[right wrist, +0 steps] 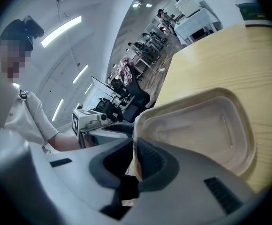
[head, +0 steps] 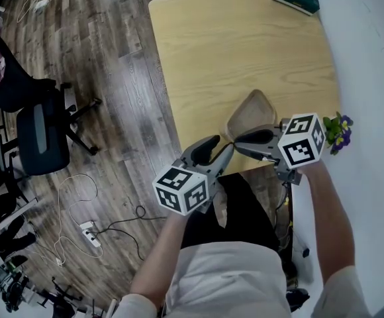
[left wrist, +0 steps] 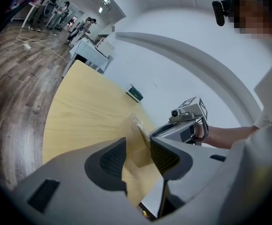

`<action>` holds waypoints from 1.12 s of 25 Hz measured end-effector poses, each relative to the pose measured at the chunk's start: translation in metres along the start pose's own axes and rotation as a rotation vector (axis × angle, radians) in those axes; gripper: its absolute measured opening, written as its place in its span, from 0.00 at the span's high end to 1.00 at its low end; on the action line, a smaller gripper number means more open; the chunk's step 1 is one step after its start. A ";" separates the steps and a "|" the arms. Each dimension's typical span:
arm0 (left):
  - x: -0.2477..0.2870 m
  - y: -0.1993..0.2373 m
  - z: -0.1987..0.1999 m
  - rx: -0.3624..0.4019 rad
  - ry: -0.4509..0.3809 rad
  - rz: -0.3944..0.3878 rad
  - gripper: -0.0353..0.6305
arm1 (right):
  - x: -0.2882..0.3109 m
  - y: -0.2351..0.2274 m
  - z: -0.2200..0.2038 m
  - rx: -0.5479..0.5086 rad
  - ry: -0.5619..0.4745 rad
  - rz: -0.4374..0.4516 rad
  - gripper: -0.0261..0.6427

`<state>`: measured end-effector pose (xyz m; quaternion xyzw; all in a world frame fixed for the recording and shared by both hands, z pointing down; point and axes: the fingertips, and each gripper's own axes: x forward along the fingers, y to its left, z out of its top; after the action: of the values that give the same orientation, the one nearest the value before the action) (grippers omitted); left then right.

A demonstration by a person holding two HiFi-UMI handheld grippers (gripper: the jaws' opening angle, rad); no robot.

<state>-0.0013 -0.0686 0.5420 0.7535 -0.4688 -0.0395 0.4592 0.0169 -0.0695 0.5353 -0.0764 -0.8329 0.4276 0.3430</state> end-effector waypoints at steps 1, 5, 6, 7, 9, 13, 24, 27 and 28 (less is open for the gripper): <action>0.000 0.000 -0.001 -0.005 -0.001 -0.007 0.70 | 0.000 0.000 -0.001 -0.003 0.002 -0.001 0.91; -0.001 -0.003 -0.004 0.020 0.011 -0.047 0.70 | 0.001 0.003 -0.005 -0.021 0.019 0.004 0.91; -0.001 -0.004 -0.005 0.033 0.016 -0.061 0.70 | 0.001 0.004 -0.007 -0.026 0.024 0.007 0.91; -0.001 -0.005 -0.006 0.043 0.022 -0.076 0.70 | 0.000 0.005 -0.008 -0.029 0.029 0.010 0.91; 0.000 -0.007 -0.008 0.051 0.031 -0.107 0.70 | -0.001 0.006 -0.010 -0.034 0.033 0.016 0.91; 0.001 -0.007 -0.009 0.041 0.034 -0.152 0.70 | -0.002 0.007 -0.013 -0.033 0.036 0.028 0.91; -0.002 -0.003 -0.012 0.010 0.009 -0.131 0.70 | 0.003 0.009 -0.014 -0.036 0.042 0.028 0.91; 0.000 0.000 -0.013 -0.008 0.004 -0.108 0.69 | 0.003 0.007 -0.014 -0.044 0.045 0.018 0.91; 0.001 0.000 -0.012 -0.015 0.003 -0.103 0.69 | 0.003 0.007 -0.013 -0.044 0.044 0.016 0.91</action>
<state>0.0047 -0.0609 0.5496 0.7733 -0.4284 -0.0653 0.4628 0.0223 -0.0554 0.5371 -0.0998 -0.8336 0.4103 0.3559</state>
